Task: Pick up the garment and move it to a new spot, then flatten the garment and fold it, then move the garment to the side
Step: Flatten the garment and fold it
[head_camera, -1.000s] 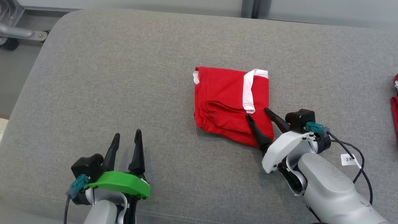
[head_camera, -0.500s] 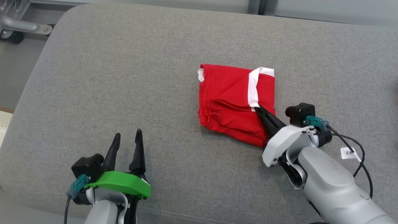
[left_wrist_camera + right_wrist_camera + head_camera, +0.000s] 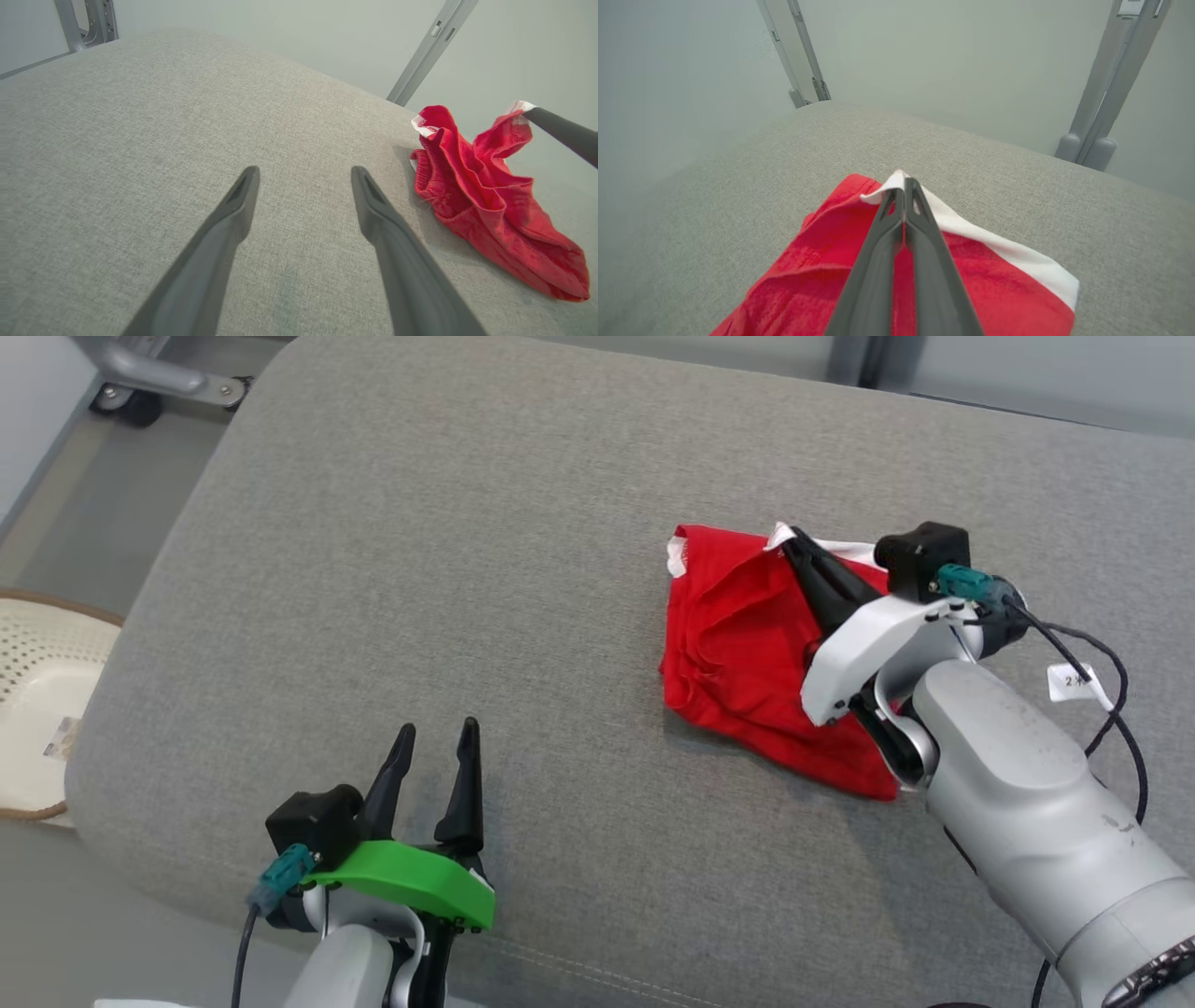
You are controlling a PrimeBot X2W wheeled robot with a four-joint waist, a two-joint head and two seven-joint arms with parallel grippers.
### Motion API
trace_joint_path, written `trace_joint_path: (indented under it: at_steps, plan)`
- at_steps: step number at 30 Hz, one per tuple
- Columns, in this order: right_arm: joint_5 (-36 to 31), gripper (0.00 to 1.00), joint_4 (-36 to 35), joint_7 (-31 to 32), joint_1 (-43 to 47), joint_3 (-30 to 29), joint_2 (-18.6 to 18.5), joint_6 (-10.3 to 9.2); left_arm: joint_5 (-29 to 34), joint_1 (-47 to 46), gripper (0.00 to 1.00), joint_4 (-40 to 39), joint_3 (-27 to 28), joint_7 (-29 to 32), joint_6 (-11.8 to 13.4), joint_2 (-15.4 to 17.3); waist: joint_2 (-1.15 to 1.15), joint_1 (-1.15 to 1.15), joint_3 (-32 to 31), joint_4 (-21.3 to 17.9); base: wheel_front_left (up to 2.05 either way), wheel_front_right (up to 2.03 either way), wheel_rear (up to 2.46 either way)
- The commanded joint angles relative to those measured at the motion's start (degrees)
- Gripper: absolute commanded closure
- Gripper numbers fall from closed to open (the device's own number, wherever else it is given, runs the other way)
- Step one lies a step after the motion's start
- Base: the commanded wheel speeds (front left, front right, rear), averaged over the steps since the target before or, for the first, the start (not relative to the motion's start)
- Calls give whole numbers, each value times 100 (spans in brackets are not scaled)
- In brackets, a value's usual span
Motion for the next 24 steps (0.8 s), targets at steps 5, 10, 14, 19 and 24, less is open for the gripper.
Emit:
trace_joint_path:
  at_steps: [5,10,14,19,24]
  plan:
    - [-97,0,478,-77,-418,-169,161,-3,-42,-139,0,37,-183,0,81,20,0,0,16,490,0,0,0]
    - [-349,0,254,-116,-332,-581,253,-3,9,-63,0,12,-107,0,141,18,0,0,-87,359,0,0,0]
    - [-540,0,-84,-113,163,-1016,162,-4,104,51,0,-7,87,0,136,19,0,0,-195,7,0,0,0]
    - [-948,0,-635,-115,1062,-1740,62,-4,294,183,0,-45,463,0,123,21,0,0,-316,-564,0,0,0]
    - [-1368,0,-1147,-115,1939,-2488,117,-3,520,272,0,-107,810,0,107,20,0,0,-376,-1064,0,0,0]
